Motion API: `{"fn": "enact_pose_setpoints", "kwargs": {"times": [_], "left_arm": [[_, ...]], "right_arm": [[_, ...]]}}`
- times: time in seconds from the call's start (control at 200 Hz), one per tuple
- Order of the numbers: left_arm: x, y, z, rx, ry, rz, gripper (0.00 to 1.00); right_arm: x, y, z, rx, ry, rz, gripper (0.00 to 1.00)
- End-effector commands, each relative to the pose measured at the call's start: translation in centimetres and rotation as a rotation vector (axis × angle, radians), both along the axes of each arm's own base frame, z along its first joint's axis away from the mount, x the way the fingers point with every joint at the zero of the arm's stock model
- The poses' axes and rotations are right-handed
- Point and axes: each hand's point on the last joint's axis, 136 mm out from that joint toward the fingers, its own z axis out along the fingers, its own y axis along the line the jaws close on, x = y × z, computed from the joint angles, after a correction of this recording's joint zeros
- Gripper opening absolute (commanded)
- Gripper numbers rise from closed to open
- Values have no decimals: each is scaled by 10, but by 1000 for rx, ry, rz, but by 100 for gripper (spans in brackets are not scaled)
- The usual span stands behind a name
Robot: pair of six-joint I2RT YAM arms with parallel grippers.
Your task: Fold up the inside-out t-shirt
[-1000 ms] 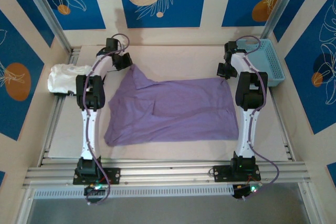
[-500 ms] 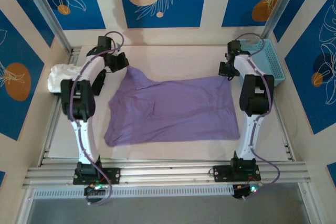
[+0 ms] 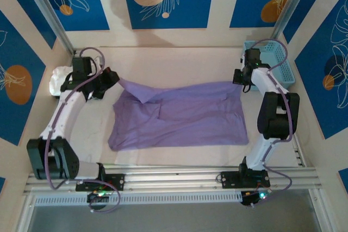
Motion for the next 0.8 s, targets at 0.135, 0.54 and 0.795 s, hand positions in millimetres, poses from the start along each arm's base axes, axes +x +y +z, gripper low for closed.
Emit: {"fn": "enact_pose_setpoints", "kwargs": {"times": [0.135,0.54,0.795], "left_arm": [[-51,-7,7,-140,51,-32,0],[-105,1,-21,-94,142,-54,0],[-137,-1,-40,-104,198,-41,0]], "right_arm": [[-32,4,3,41,21,-61,0],[-97,13,-30,5,174,-117,0],[-135,5,-31,-26,196,-176,0]]}}
